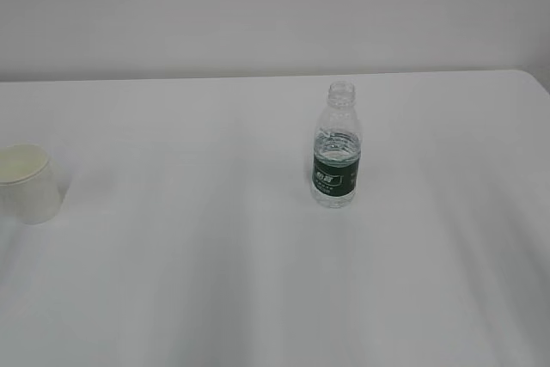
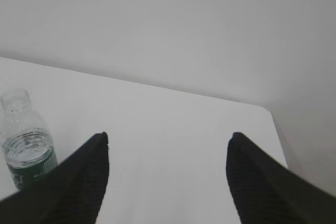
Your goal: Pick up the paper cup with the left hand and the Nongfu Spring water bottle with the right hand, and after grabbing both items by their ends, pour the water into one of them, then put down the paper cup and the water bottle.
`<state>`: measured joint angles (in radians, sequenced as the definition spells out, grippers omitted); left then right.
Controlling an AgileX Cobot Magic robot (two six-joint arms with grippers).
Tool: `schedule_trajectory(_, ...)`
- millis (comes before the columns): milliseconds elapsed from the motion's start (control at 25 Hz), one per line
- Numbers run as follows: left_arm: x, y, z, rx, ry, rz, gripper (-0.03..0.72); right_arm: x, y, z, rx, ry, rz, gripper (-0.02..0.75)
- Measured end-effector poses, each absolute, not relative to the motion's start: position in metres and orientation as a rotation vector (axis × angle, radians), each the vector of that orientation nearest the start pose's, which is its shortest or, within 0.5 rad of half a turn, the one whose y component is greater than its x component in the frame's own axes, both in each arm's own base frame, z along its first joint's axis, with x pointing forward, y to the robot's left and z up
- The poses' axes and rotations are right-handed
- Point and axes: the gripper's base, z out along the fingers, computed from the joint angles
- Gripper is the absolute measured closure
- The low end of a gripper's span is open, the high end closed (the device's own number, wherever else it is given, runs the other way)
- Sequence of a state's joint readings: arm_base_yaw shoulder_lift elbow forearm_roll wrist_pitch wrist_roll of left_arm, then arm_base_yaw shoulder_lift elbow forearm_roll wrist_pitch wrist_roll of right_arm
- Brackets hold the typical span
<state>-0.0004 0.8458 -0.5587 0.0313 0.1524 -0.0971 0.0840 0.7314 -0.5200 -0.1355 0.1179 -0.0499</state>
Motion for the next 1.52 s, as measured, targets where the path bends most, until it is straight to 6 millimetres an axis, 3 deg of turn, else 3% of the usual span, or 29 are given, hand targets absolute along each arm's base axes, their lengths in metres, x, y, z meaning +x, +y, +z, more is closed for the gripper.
schedule_trajectory(360,0.206,0.0,0.286,-0.057,1.886,-0.044,0.133,0.198,0.018,0.294,-0.247,1.751,-0.053,0.206)
schedule_trajectory(520,0.211,0.0,0.267,-0.081,1.87,-0.062,0.133,0.213,0.021,0.279,-0.237,1.735,-0.02,0.206)
schedule_trajectory(720,0.205,0.001,0.228,-0.111,1.859,-0.073,0.132,0.221,0.024,0.249,-0.24,1.747,0.01,0.206)
schedule_trajectory(960,0.195,0.003,0.19,-0.177,1.847,-0.083,0.133,0.213,0.026,0.213,-0.259,1.765,0.04,0.21)
schedule_trajectory(1240,0.192,-0.001,0.177,-0.147,1.881,-0.127,0.133,0.191,0.028,0.184,-0.263,1.717,0.089,0.217)
schedule_trajectory(1520,0.156,-0.007,0.152,-0.125,1.903,-0.195,0.133,0.173,0.029,0.159,-0.264,1.725,0.144,0.217)
